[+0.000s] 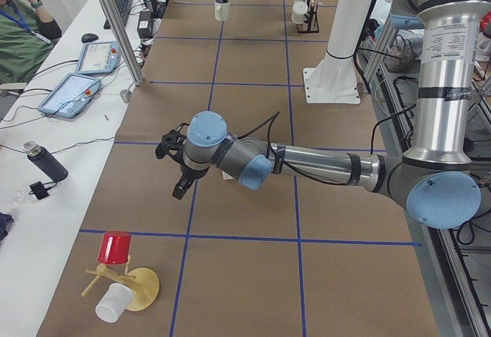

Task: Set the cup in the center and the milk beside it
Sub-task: 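Carry the white mug with the right gripper to the grid center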

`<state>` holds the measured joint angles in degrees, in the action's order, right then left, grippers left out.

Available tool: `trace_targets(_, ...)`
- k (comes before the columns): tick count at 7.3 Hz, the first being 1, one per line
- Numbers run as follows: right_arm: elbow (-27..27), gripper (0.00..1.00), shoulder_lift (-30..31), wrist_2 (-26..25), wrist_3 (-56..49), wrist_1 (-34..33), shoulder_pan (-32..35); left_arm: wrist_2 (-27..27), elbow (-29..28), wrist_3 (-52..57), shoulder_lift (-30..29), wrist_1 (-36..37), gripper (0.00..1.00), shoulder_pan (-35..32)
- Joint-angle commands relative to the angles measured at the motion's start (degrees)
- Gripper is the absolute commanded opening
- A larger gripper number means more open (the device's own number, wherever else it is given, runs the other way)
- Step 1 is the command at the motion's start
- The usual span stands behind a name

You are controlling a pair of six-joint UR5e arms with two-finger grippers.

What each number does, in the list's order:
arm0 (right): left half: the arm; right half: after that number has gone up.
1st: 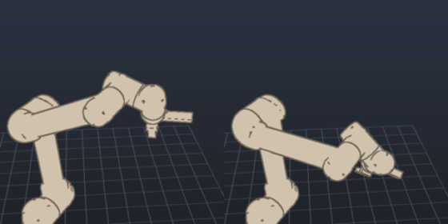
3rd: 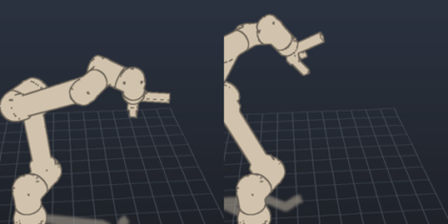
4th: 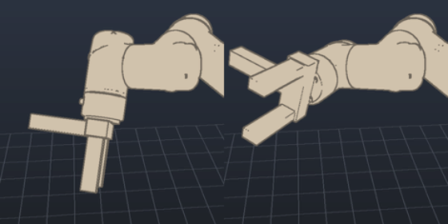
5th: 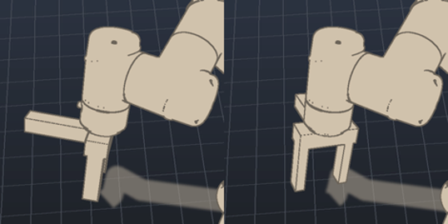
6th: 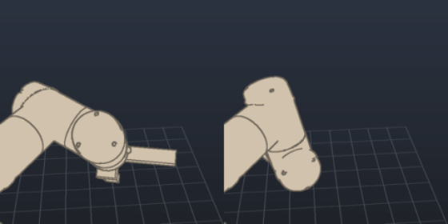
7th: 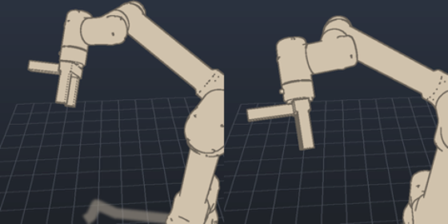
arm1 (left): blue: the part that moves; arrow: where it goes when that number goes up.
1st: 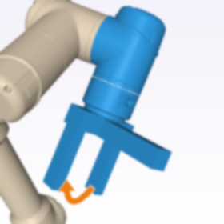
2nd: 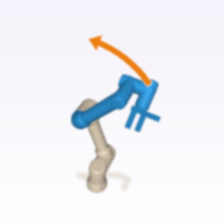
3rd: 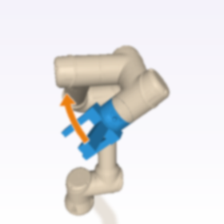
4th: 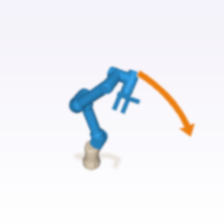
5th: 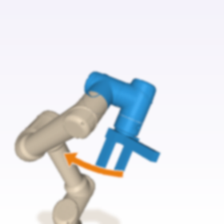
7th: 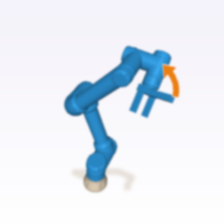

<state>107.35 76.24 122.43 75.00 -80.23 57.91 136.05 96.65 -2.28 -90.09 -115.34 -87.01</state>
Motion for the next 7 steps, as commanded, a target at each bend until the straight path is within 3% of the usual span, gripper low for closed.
trace_targets(1,0.6,0.00,-6.2,-9.8,17.2,-4.2,-12.2,0.0,-0.6,-0.9,-0.1,-0.1,0.99,0.1)
trace_targets(3,0.5,0.00,-15.8,-16.6,24.0,-19.1,-19.8,0.0,-0.6,-1.1,0.0,-0.1,0.99,0.2)
trace_targets(7,-0.8,0.00,-20.9,-19.3,34.7,-19.5,-29.5,0.0,-0.9,-1.1,0.0,-0.1,0.99,0.3)
